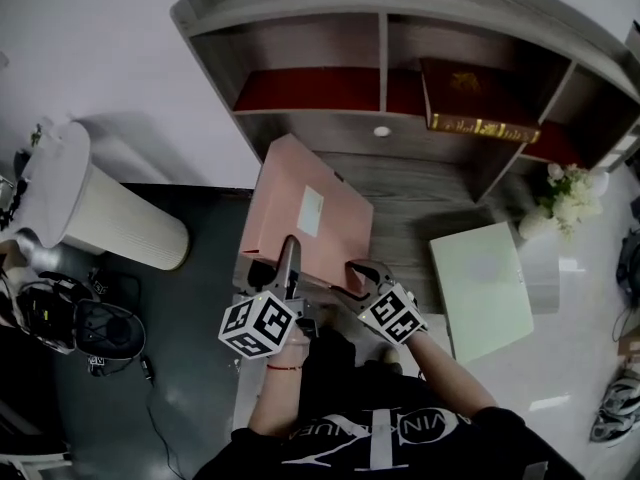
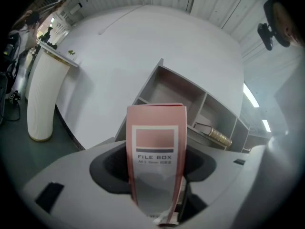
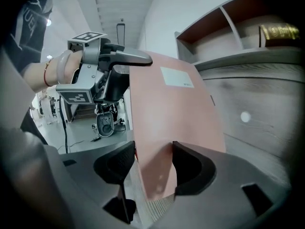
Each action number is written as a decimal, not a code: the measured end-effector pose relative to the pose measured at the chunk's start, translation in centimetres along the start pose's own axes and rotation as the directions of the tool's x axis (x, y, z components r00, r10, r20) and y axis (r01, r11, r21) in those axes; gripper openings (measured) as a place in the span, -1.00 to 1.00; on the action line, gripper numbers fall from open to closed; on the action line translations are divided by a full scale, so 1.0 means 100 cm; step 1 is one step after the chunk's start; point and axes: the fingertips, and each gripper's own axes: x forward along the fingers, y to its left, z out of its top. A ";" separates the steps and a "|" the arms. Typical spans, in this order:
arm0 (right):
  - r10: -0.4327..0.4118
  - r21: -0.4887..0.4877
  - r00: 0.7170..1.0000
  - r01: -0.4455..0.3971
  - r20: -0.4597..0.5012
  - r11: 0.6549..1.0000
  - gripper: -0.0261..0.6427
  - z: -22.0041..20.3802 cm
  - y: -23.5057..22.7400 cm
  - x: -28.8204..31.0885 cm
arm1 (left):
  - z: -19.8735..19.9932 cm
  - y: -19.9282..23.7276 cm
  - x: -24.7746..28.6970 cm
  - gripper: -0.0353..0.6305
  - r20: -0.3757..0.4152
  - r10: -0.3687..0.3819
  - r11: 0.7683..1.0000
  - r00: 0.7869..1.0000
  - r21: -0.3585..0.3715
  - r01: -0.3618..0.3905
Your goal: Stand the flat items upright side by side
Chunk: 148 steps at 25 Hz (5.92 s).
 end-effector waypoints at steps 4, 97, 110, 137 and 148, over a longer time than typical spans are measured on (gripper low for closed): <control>0.022 -0.006 1.000 -0.022 -0.009 1.000 -0.13 0.019 -0.003 0.038 | 0.020 0.022 0.017 -0.06 -0.003 0.022 0.998 1.000 0.060 -0.021; -0.285 0.263 0.956 0.258 0.069 0.930 -0.03 0.049 -0.112 0.068 | -0.017 0.028 0.093 0.29 -0.196 -0.007 0.952 0.981 0.299 0.066; -0.656 0.476 0.751 0.605 -0.076 0.638 -0.03 -0.058 -0.110 -0.126 | -0.153 -0.136 0.098 0.29 -0.520 -0.387 0.820 0.762 0.184 0.542; -0.826 0.551 0.361 0.831 -0.432 0.074 0.40 -0.213 0.008 -0.315 | -0.330 -0.232 0.108 0.30 -0.795 -0.578 0.371 0.183 -0.057 0.927; -0.742 0.522 0.468 0.832 -0.480 0.187 0.14 -0.242 0.012 -0.297 | -0.322 -0.220 0.101 0.09 -0.769 -0.584 0.423 0.260 -0.015 0.906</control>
